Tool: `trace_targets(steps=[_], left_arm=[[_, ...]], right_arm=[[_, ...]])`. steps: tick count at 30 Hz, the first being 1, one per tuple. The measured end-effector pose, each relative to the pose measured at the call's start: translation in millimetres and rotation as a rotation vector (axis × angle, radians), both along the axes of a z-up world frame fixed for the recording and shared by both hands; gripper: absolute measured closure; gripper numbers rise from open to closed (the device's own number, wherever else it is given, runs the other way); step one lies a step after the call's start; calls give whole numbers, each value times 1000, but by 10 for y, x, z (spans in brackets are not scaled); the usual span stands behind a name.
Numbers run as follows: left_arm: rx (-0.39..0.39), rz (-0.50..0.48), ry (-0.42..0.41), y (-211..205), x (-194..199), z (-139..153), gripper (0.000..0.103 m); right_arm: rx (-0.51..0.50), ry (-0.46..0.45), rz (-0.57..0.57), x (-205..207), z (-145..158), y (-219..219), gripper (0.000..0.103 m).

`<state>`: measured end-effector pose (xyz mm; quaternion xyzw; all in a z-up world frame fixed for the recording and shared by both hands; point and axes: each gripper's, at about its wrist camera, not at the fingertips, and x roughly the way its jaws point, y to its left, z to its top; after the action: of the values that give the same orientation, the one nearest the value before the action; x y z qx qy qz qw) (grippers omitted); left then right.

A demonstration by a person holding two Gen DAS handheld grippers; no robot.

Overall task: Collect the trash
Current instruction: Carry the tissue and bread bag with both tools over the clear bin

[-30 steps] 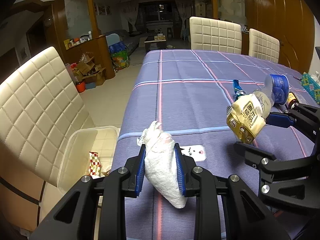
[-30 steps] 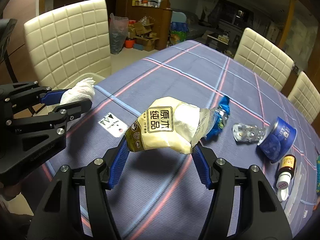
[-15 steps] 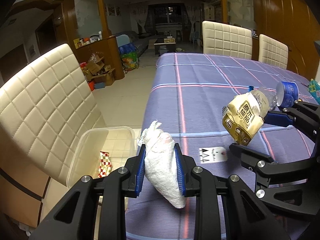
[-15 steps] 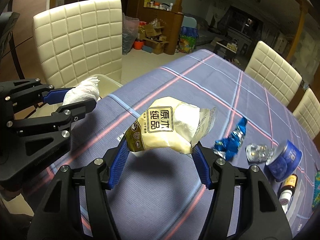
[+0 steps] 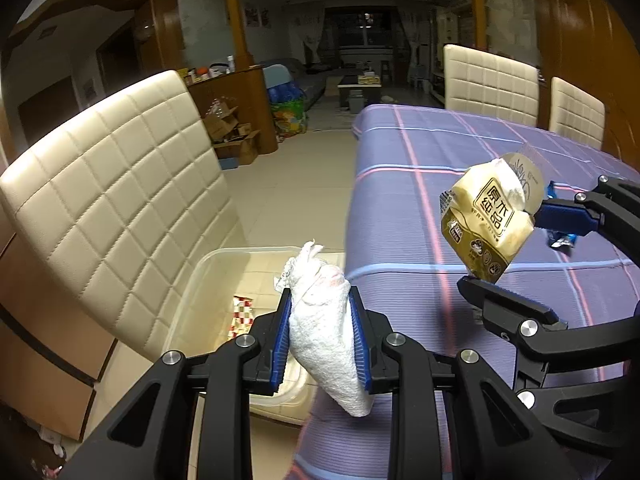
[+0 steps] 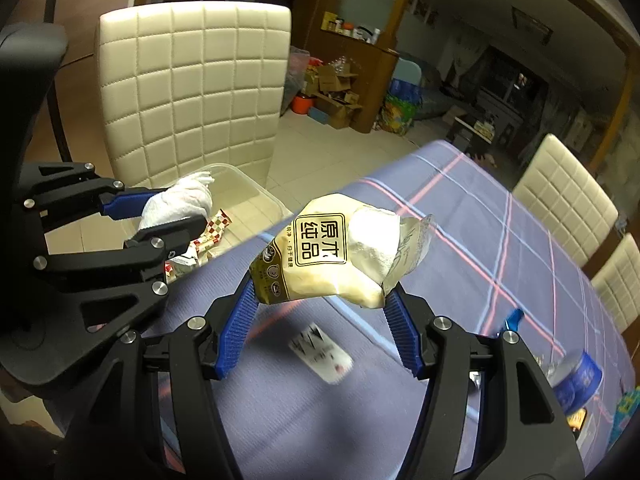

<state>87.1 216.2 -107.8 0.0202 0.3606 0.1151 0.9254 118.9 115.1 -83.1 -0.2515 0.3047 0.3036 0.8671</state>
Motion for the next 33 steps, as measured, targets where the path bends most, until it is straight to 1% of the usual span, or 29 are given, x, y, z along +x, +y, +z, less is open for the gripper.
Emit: trace_targets(steps=[7,12,15,22,30,33], left_arm=[[24,65,-4,345,37,-17,77],[25,121,-7,634,127,-25,77],[10,162,-10,843,190,-30,77],[-7,239,-1,1232,305,-107,77],[9,293,34,1525,450,-265,77],[-6,309,49,1657,524,-298,75]], right_arm=[[-19,-16,39,88,-1,350,41],[-21,-20,68,191,-27,680,41],[-36,-30,79,269,-77,860,41],[-60,-39,82,455,-180,1157,40],[-107,-36,64,780,-301,1562,39],[-109,-9,45,911,-334,1704,39]])
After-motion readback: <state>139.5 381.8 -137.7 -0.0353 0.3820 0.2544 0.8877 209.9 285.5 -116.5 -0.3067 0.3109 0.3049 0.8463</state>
